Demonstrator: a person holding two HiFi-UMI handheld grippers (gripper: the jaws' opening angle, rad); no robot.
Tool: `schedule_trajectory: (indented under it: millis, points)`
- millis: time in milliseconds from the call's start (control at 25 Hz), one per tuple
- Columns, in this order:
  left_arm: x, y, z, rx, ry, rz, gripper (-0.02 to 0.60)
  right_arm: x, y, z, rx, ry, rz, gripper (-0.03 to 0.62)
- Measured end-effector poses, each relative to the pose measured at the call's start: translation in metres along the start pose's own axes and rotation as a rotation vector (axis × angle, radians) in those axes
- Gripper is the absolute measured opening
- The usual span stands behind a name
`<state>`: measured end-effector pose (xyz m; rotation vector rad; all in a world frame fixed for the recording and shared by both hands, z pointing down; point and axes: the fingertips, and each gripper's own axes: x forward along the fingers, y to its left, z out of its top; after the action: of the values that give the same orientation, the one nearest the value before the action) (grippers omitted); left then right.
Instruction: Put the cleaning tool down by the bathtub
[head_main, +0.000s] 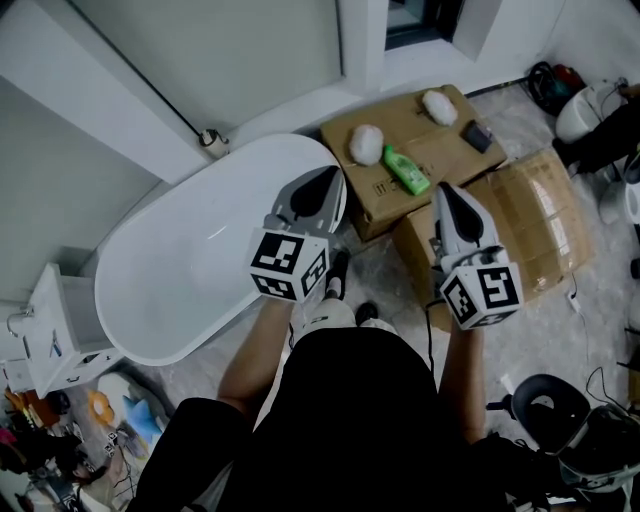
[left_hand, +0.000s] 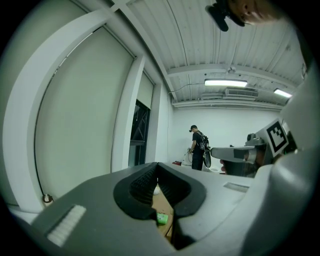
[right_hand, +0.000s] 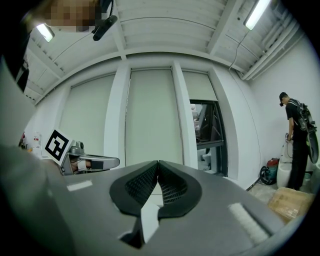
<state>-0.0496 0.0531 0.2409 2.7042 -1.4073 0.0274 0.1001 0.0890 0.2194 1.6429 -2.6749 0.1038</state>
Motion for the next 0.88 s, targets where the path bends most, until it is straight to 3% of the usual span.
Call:
schedule_trajectory:
  millis: [880]
  points:
    - [0.009,0.005,-0.007,-0.009,0.021,0.011,-0.002,0.004,-0.01,-0.006,0.004,0.012,-0.007,0.009]
